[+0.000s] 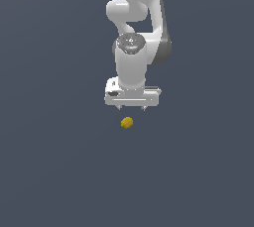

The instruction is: Pick up the object and move it to a goal position.

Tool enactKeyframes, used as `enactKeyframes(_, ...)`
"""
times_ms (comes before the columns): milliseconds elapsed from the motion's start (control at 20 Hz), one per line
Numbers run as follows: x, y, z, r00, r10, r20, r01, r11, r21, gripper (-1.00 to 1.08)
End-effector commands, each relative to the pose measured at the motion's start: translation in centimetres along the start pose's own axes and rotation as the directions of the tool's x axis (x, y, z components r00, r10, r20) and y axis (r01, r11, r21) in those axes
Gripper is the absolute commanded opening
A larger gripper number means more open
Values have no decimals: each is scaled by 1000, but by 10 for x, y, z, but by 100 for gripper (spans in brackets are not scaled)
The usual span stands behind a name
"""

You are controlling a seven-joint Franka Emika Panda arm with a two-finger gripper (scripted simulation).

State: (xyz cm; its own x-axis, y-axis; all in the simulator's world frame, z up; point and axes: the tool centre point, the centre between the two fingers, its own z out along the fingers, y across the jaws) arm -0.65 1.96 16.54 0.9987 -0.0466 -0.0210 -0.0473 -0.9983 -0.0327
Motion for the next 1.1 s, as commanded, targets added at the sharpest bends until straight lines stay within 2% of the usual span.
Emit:
enactKeyframes(0,0,0,0,1000,0,0,0,1000,0,100)
enactKeyframes(550,-1,14,-4,998,69,9,-69,997,21,100)
enactKeyframes(1050,0,16,21,994,109,0,-109,994,6,100)
